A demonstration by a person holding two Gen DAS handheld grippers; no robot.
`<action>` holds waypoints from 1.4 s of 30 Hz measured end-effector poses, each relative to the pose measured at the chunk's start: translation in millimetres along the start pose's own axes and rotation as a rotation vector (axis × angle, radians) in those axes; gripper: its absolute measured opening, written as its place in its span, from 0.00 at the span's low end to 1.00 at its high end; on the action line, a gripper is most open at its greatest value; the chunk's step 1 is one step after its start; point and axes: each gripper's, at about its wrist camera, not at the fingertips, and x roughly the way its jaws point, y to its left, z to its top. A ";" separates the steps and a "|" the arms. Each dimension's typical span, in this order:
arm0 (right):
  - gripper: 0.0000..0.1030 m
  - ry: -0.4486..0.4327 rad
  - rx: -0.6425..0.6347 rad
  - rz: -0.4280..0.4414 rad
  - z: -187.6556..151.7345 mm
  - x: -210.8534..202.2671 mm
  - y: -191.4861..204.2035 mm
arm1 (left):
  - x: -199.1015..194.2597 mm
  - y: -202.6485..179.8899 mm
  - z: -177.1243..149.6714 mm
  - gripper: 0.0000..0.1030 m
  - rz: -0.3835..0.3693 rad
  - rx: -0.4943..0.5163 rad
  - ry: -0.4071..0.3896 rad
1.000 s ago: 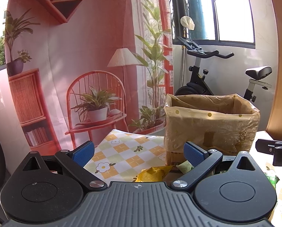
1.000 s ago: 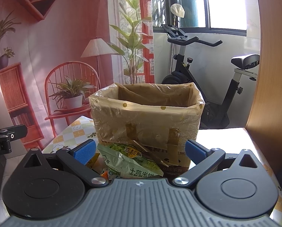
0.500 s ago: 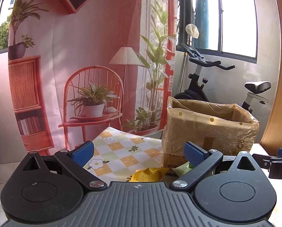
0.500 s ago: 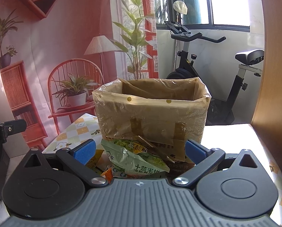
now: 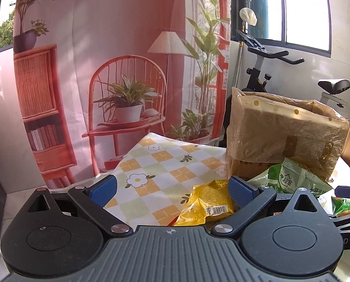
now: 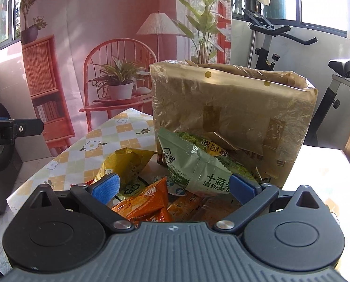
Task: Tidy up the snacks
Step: 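Reach the right gripper to the orange chips bag and grasp it, then grasp the tan spicy tofu packet with the left gripper while right holds the orange bag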
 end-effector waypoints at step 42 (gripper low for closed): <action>0.50 -0.049 0.085 0.027 -65.3 -10.7 -39.9 | 39.5 -76.3 -117.1 0.64 -0.190 0.071 0.401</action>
